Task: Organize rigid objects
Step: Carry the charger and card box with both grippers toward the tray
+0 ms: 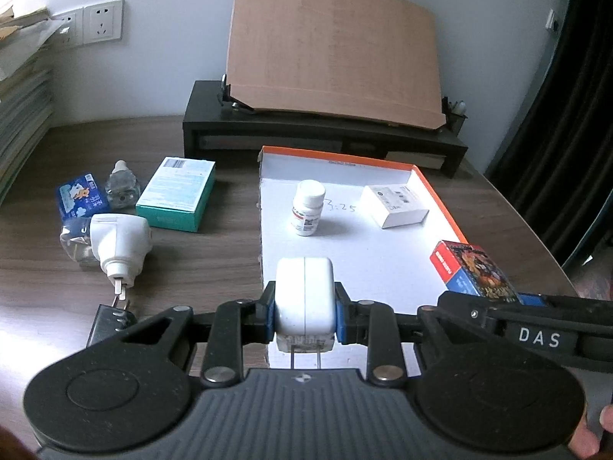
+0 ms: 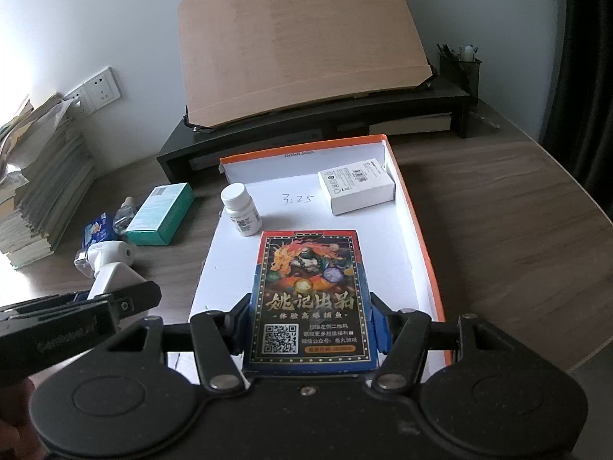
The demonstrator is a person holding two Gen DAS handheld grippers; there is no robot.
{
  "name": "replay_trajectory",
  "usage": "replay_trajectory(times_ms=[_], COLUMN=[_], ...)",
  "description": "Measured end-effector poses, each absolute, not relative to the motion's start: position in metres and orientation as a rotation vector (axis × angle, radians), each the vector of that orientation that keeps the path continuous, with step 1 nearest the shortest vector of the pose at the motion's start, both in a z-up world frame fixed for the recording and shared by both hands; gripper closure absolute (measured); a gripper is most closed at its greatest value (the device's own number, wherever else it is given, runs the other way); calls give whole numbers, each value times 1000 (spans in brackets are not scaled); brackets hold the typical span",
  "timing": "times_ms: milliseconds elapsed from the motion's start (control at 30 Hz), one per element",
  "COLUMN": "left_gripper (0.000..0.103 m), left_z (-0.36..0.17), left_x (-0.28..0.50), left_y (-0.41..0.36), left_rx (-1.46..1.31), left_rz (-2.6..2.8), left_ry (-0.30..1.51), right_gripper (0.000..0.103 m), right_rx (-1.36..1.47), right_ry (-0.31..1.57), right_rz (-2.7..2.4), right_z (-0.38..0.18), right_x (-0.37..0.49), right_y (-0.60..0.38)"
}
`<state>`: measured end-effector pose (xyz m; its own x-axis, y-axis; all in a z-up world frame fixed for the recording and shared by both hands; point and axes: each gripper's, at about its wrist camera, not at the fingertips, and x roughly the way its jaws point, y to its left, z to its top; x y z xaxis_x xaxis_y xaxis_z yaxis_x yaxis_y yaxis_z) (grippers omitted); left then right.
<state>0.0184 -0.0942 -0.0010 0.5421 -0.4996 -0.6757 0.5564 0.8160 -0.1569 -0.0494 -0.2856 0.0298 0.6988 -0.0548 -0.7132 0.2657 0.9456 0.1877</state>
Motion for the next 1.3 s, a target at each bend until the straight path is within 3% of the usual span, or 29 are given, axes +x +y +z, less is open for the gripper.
replay_trajectory(times_ms=[1300], left_gripper=[74], left_z=[-7], left_x=[-6], left_y=[-111], left_rx=[88], left_rz=[-617], left_ry=[799], right_gripper=[32], right_rx=[262], right_ry=[796], right_rz=[-166], right_z=[29], right_x=[-62], right_y=[-290])
